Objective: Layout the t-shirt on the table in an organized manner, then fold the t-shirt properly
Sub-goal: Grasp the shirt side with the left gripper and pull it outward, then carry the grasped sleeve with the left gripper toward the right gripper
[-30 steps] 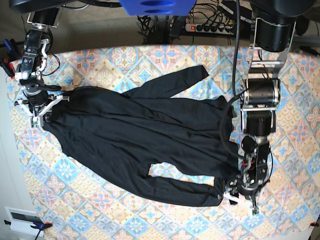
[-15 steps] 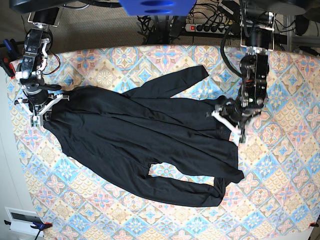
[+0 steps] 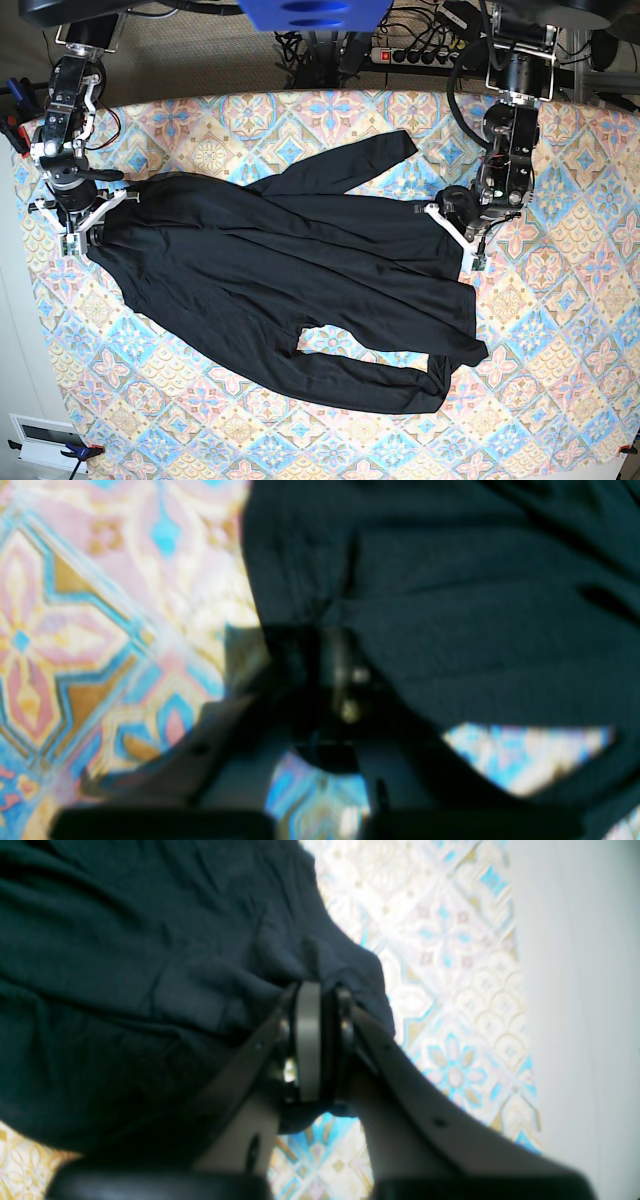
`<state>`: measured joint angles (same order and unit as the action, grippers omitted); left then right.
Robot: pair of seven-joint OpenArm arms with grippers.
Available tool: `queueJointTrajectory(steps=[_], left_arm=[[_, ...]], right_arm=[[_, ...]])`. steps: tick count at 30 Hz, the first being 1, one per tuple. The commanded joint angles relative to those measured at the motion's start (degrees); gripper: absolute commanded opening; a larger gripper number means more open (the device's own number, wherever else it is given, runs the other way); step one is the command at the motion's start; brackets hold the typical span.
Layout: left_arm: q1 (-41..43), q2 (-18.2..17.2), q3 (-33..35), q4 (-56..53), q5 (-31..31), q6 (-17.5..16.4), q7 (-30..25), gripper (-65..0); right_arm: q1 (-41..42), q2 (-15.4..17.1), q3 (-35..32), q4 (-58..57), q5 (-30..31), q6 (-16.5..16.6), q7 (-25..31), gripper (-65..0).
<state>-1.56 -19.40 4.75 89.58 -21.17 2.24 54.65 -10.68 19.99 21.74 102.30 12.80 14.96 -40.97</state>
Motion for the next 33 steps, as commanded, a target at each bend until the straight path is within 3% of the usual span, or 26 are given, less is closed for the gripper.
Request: queueJointTrajectory(steps=[1,9,15,19,23,30,33], left_arm=[[-0.6,-0.4,-0.1,2.9,0.2,0.2,-1.0,-65.0],[5.8,-13.9,-7.3,18.9,-6.0,0.2,-1.0,-65.0],[9.5,-24.3,-17.8,20.4,-15.0,0.1,-1.3,-65.0],[13.1,-28.9,-24.1,20.1,-20.3,0.1,-1.3,-65.0],[16.7,-28.5,-24.2,20.0,-18.3,0.1,-1.4,-65.0],[17.8,-20.4,-18.1,14.6,-7.8,0.1,-1.6,-65.0],[17.6,-17.0,-15.8,10.6,-3.0,0.1,-5.6,-65.0]], right_arm=[[0.5,0.9,0.3,1.4,0.3,-0.1,1.4,-65.0],[0.5,0.9,0.2,1.7,0.3,-0.1,1.4,-65.0],[0.6,0.9,-1.6,2.0,0.3,-0.1,1.4,-65.0],[0.2,0.9,-2.9,4.7,0.4,-0.1,1.3,-65.0],[-0.7,0.9,-6.6,5.1,0.4,-0.1,1.3,-65.0],[-0.7,0.9,-8.3,3.9,0.3,-0.1,1.3,-64.9],[-0.7,0.9,-8.3,0.7,0.3,-0.1,1.3,-64.9]])
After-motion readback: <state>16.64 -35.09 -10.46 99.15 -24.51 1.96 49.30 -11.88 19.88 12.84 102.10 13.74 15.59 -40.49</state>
